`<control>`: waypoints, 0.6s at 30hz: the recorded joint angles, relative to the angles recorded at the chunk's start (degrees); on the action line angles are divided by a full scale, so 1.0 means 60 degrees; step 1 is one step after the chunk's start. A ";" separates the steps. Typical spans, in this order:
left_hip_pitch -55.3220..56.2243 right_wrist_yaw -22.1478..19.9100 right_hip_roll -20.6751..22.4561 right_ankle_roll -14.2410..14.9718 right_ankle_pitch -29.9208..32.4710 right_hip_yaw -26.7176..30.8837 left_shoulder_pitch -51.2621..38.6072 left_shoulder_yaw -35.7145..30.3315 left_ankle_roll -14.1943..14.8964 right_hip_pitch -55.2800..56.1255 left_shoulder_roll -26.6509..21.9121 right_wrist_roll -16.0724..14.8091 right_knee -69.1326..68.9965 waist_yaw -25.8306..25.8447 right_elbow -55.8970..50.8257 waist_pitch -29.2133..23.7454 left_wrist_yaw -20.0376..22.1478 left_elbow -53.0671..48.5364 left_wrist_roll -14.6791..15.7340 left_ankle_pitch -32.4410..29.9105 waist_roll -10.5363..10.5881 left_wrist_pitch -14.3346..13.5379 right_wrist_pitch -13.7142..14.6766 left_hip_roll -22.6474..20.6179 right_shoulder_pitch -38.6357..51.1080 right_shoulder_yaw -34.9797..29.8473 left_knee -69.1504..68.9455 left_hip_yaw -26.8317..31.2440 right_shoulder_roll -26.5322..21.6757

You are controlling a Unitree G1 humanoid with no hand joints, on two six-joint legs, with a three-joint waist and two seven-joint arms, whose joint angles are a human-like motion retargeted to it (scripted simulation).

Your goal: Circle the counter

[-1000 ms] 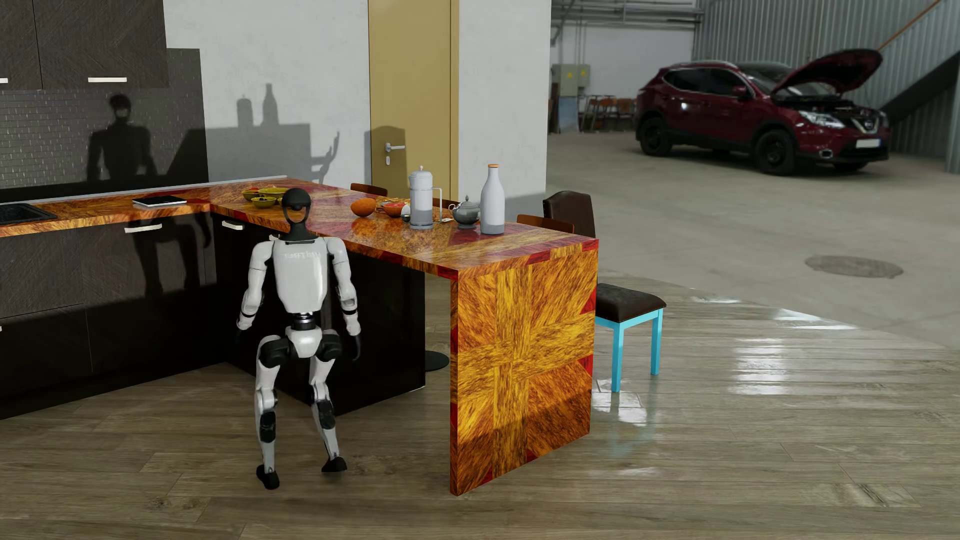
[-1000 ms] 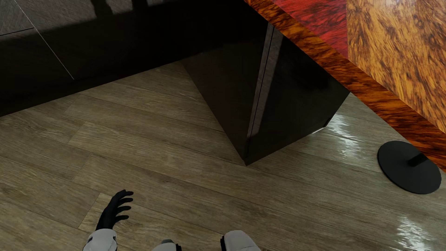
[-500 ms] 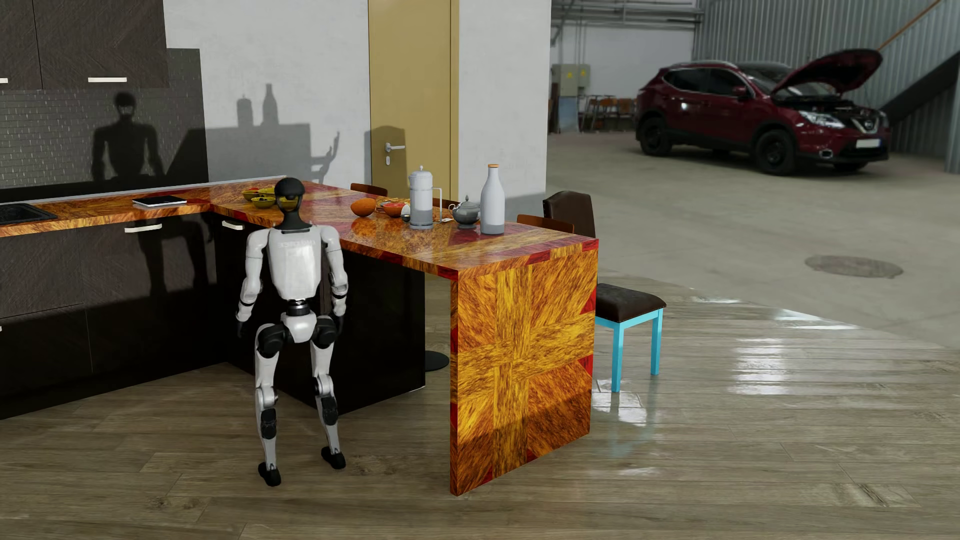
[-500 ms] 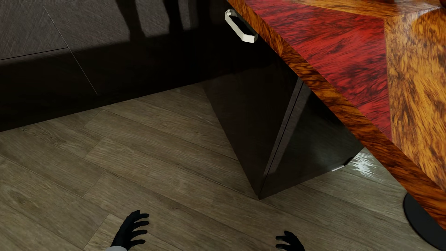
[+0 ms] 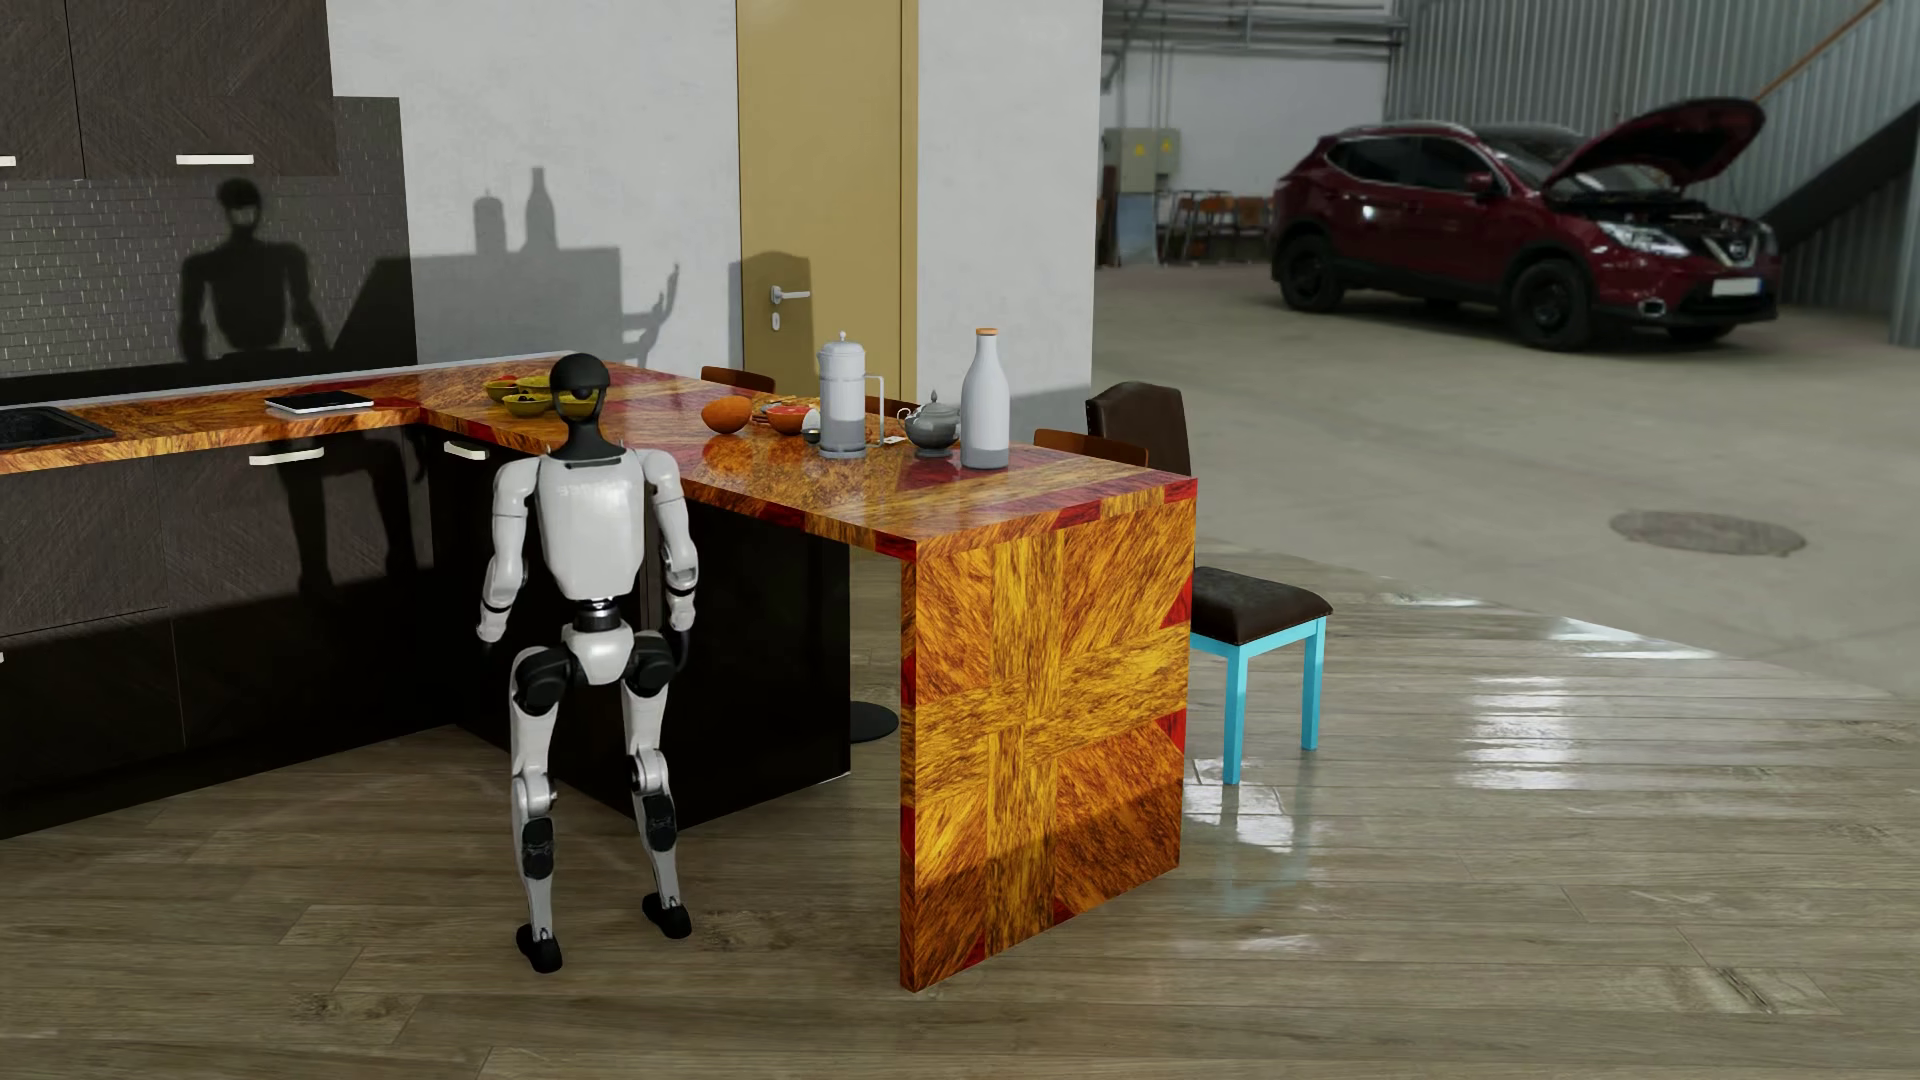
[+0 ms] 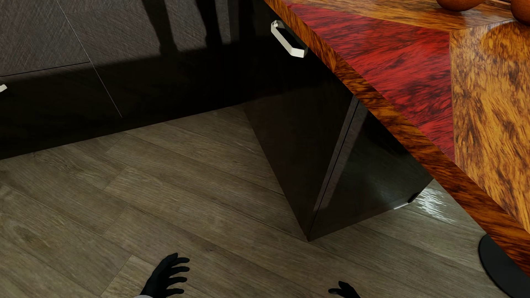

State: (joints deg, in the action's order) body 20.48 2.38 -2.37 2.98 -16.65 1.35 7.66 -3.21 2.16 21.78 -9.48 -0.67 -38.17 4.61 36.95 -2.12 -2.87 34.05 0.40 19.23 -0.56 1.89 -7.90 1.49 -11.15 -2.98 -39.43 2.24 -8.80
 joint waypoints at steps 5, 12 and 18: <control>0.0084 -0.0193 -0.0021 -0.0002 0.0079 -0.0051 0.0205 0.0328 0.0008 0.0053 -0.0282 0.0075 0.0052 -0.0263 -0.0072 0.0017 0.0012 -0.0081 -0.0215 -0.0080 0.0171 0.0144 0.0382 -0.0013 0.0106 -0.0184 0.0026 0.0041 -0.0025; -0.0063 -0.0154 0.0102 -0.0082 0.0146 -0.0079 0.0153 0.0163 0.0085 -0.0094 -0.0226 0.0235 0.0223 -0.0032 -0.0068 -0.0020 0.0028 -0.0238 -0.0199 -0.0096 0.0118 -0.0214 0.0358 0.0124 -0.0163 0.0239 0.0148 0.0045 -0.0179; -0.0024 -0.0431 -0.0041 -0.0113 -0.0047 -0.0182 0.0071 0.0034 0.0118 0.0004 0.0042 0.0030 -0.0030 -0.0175 0.0034 0.0100 0.0427 0.0030 -0.0170 -0.0106 -0.0051 -0.0102 0.0698 -0.0014 -0.0184 -0.0010 0.0165 0.0151 0.0181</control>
State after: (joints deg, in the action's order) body 20.34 -0.21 -2.62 2.30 -16.93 0.26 8.09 -3.01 2.87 21.81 -9.23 -0.49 -38.35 3.56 37.15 -1.52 -0.31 34.23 -0.62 18.60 -0.87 1.27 -3.71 1.40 -12.25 -3.04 -38.44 3.15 -7.71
